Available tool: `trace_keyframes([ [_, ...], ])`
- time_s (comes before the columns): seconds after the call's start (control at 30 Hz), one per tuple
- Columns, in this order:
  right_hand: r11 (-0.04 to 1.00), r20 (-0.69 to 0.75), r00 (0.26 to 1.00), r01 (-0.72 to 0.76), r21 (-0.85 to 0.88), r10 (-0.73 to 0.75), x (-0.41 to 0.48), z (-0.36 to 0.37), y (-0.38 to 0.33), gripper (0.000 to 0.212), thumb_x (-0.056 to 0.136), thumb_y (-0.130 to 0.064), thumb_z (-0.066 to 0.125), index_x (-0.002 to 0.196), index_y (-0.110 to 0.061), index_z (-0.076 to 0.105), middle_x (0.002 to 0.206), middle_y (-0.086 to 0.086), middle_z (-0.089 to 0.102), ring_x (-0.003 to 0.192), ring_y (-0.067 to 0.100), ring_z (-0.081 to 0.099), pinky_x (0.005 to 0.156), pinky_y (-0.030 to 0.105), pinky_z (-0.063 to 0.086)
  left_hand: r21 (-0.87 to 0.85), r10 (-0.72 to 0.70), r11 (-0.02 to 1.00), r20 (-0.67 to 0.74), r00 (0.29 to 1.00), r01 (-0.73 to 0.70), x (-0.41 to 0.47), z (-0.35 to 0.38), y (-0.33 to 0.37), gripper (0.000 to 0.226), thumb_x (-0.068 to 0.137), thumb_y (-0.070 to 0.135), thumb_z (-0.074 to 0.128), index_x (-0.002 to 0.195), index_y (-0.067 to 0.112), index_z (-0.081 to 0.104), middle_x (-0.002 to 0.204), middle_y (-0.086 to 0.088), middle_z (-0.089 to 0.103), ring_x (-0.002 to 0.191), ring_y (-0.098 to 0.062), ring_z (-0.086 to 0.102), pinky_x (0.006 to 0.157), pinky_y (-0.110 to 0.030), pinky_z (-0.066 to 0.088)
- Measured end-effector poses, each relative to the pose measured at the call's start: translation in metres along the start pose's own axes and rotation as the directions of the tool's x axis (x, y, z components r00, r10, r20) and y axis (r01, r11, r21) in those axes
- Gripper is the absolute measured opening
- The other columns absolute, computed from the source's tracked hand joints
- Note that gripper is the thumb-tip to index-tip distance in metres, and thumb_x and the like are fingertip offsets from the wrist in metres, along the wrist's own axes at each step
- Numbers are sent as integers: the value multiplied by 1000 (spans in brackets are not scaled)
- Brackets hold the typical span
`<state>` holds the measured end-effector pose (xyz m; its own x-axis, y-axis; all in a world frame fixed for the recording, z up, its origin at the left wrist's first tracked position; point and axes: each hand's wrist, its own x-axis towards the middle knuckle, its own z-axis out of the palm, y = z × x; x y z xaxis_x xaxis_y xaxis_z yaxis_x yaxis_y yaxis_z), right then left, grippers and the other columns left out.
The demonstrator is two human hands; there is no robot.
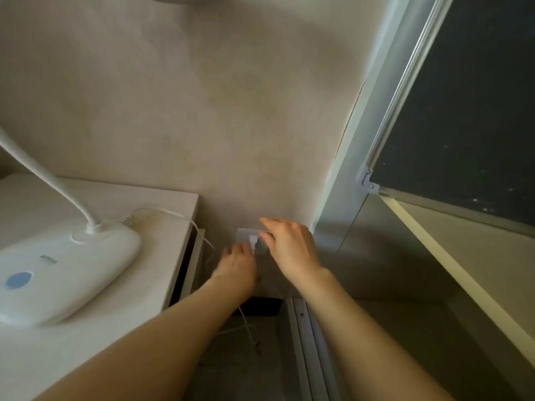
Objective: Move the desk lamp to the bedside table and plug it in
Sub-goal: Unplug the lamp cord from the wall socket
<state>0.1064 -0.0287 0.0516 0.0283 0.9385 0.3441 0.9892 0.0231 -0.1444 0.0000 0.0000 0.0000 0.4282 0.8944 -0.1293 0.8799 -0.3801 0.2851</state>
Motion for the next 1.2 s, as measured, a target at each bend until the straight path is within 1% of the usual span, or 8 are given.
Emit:
trace_keyframes([
  [0.17,994,60,995,-80,-71,85,10,30,11,23,92,-34,55,107,-21,68,98,12,72,95,36,64,74,37,51,-16,-128,991,99,987,130,6,35,-1,82,91,12,61,152,7,7,151,-19,31,136,-32,38,109,-39,39],
  [0.27,994,81,991,-99,-51,103,18,47,13,23,91,-33,56,105,-19,70,98,14,71,94,37,64,74,38,51,-62,-185,979,142,972,196,13,44,-6,84,93,8,57,154,7,-1,151,-20,33,134,-30,43,106,-38,44],
  [0.4,991,112,985,-129,-33,132,26,69,10,19,88,-32,61,96,-16,66,98,15,70,96,38,63,71,36,47,-190,-194,954,193,962,230,21,54,-10,80,93,4,52,154,14,1,140,-16,47,122,-27,54,98,-36,49],
  [0.53,986,167,971,-164,-41,169,35,85,9,23,88,-30,60,103,-12,64,106,16,68,101,36,62,75,35,48,-313,-131,926,262,956,213,26,57,-12,67,94,1,49,151,18,20,134,-15,53,119,-28,56,99,-38,49],
  [0.67,974,176,959,-225,-5,223,39,93,6,23,91,-23,59,108,-8,63,110,18,67,104,36,62,78,36,50,-345,-105,918,268,958,197,30,56,-10,34,96,6,46,130,10,49,128,-16,58,117,-30,57,99,-39,48],
  [0.83,905,142,911,-405,133,387,42,99,-1,31,90,-17,62,116,-5,51,115,19,65,108,38,59,81,40,50,-266,-151,938,259,954,221,28,58,-11,24,97,10,46,116,8,61,121,-16,62,110,-30,61,83,-33,47],
  [0.97,810,161,837,-547,213,523,41,100,-2,37,87,-21,66,116,-4,53,118,18,63,113,37,57,84,40,50,-182,-207,949,250,946,256,25,55,-10,27,96,7,47,118,6,61,123,-16,62,112,-31,60,87,-35,50],
  [1.2,823,137,834,-550,139,534,44,99,-6,22,93,-8,56,115,-3,56,118,17,64,111,34,59,82,37,52,-111,-225,960,237,945,257,22,46,-5,26,95,5,50,118,7,61,124,-14,60,114,-28,60,88,-32,49],
])
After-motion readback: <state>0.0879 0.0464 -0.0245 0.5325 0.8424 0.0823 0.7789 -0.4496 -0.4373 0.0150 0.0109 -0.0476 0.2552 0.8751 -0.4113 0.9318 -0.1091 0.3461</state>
